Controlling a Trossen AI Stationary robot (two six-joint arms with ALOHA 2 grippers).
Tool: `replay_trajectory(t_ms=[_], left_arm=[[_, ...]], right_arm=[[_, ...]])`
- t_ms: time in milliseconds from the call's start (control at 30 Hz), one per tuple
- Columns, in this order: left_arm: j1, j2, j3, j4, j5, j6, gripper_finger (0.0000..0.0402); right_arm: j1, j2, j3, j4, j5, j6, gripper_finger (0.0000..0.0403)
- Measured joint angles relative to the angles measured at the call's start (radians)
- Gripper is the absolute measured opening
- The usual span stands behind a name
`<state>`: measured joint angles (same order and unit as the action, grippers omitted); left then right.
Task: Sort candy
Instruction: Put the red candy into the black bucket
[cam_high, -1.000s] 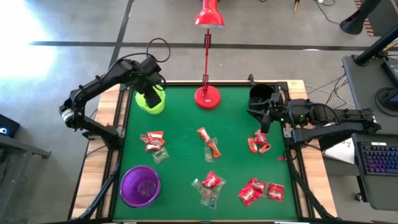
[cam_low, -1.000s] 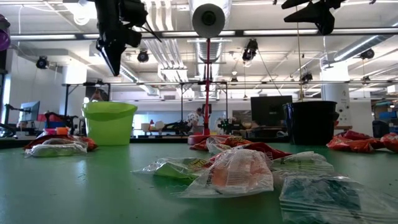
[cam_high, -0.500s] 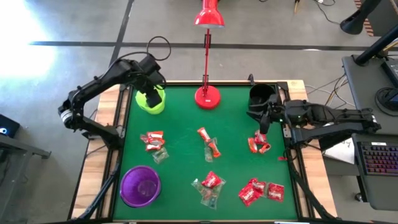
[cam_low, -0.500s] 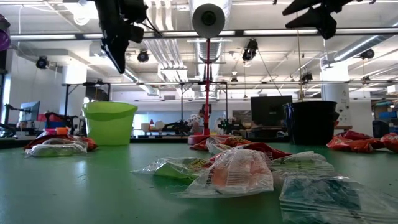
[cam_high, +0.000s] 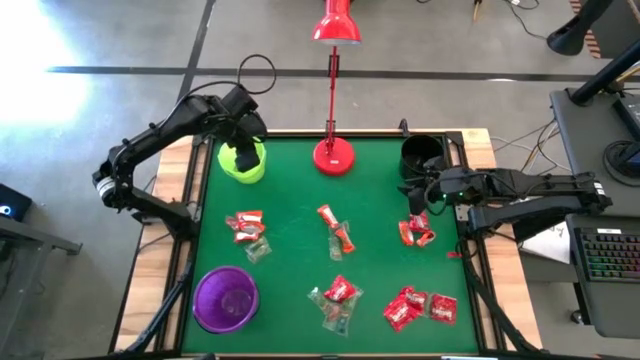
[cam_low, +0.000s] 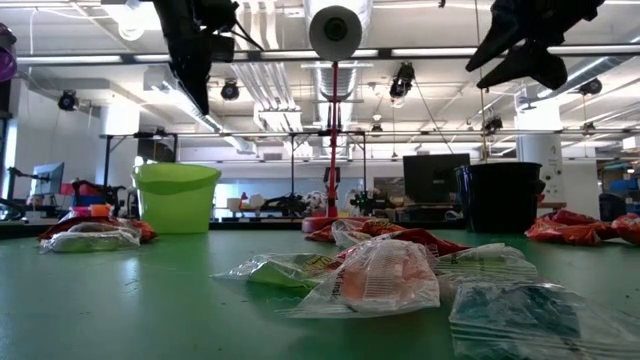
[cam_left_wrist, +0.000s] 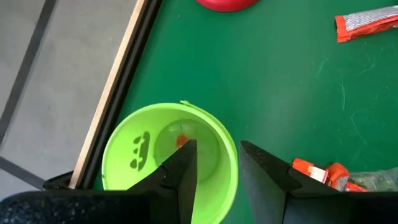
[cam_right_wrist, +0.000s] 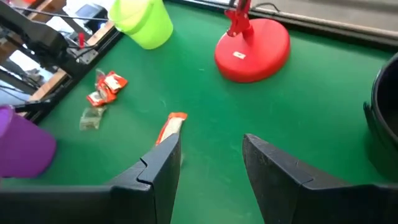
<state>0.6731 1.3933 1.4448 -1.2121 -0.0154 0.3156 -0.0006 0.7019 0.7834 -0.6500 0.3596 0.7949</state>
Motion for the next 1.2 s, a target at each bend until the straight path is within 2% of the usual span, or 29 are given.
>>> replay_trajectory(t_ms=[367, 533, 700, 900, 1200], left_arm=[[0.000, 0.000, 0.000, -0.004, 0.000, 0.016, 0.0103], [0.000, 0.000, 0.000, -0.002, 0.007, 0.016, 0.0103], [0.000, 0.000, 0.000, 0.021, 0.052, 0.012, 0.0103], [0.000, 0.000, 0.000, 0.043, 0.060, -0.021, 0.0103], [0.000, 0.000, 0.000, 0.065, 0.061, -0.030, 0.0103]], right_arm=[[0.000, 0.002, 0.000, -0.123, -0.045, 0.257, 0.0178], [0.000, 0.012, 0.000, -0.153, -0.029, 0.273, 0.0189], [0.000, 0.047, 0.000, -0.293, -0.023, 0.396, 0.0190], [0.000, 0.123, 0.000, -0.471, -0.104, 0.516, 0.0190], [0.000, 0.245, 0.000, -0.489, -0.208, 0.540, 0.0190]])
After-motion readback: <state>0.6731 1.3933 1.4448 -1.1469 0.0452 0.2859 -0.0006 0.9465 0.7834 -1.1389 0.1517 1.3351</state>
